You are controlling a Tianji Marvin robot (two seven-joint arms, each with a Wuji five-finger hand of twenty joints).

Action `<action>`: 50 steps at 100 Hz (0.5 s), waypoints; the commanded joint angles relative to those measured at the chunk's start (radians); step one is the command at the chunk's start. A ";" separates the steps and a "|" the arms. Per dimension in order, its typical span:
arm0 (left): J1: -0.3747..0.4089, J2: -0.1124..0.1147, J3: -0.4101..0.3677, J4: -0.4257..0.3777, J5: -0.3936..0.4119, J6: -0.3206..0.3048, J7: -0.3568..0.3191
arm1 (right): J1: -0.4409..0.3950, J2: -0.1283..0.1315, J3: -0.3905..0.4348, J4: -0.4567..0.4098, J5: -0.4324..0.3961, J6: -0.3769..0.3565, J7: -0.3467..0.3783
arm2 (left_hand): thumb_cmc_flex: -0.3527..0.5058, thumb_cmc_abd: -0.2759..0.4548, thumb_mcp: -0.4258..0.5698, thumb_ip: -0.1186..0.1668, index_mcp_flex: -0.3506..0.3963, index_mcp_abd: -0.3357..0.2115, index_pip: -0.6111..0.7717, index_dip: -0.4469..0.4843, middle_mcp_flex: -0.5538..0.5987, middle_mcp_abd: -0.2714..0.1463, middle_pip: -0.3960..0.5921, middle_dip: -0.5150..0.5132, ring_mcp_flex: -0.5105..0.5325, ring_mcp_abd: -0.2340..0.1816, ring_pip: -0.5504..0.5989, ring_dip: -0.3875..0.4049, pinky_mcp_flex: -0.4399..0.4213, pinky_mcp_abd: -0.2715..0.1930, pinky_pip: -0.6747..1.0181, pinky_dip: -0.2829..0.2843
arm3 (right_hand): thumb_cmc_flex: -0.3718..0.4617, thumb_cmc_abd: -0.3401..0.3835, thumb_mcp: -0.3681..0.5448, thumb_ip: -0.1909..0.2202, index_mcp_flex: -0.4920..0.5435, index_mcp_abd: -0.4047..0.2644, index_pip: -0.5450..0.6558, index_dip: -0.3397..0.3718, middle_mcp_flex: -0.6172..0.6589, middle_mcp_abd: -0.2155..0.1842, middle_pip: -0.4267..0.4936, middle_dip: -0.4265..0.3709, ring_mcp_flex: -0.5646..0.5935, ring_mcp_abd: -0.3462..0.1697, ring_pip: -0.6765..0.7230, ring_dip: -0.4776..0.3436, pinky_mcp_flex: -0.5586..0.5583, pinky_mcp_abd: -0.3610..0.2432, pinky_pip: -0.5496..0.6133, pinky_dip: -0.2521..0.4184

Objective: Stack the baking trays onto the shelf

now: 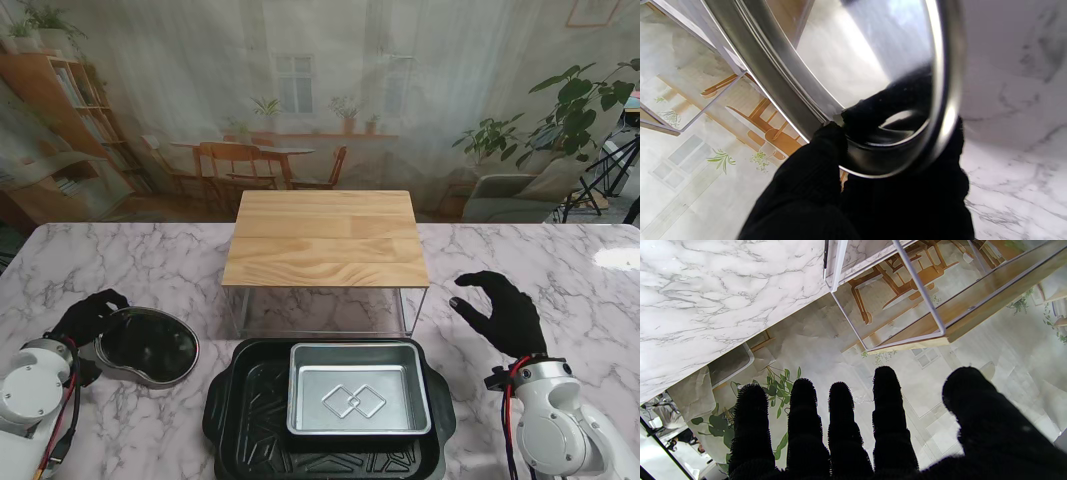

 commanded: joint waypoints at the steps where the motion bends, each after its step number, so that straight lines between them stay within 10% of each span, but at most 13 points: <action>1: -0.002 -0.004 0.008 0.011 0.002 0.016 -0.002 | -0.005 -0.003 -0.003 -0.004 0.002 0.008 -0.001 | 0.066 0.008 0.108 0.049 0.054 -0.091 0.005 -0.026 0.035 -0.009 -0.039 0.015 0.037 0.022 0.014 0.016 0.002 -0.082 0.016 -0.016 | 0.006 0.038 -0.005 0.019 -0.026 -0.019 -0.004 -0.003 -0.025 -0.005 0.016 -0.003 -0.009 -0.016 -0.048 -0.012 -0.010 -0.031 -0.011 0.011; 50: 0.005 -0.001 0.029 0.005 0.054 0.055 0.010 | 0.000 -0.004 -0.008 -0.005 0.013 0.016 0.002 | 0.006 -0.071 0.203 0.058 0.082 -0.111 -0.209 -0.220 -0.013 -0.091 -0.158 -0.025 -0.054 -0.035 -0.087 0.054 -0.095 -0.132 -0.102 -0.023 | 0.040 0.065 -0.007 0.016 -0.035 -0.022 0.002 -0.003 -0.025 -0.007 0.022 -0.001 -0.007 -0.018 -0.044 -0.011 -0.009 -0.030 -0.010 0.009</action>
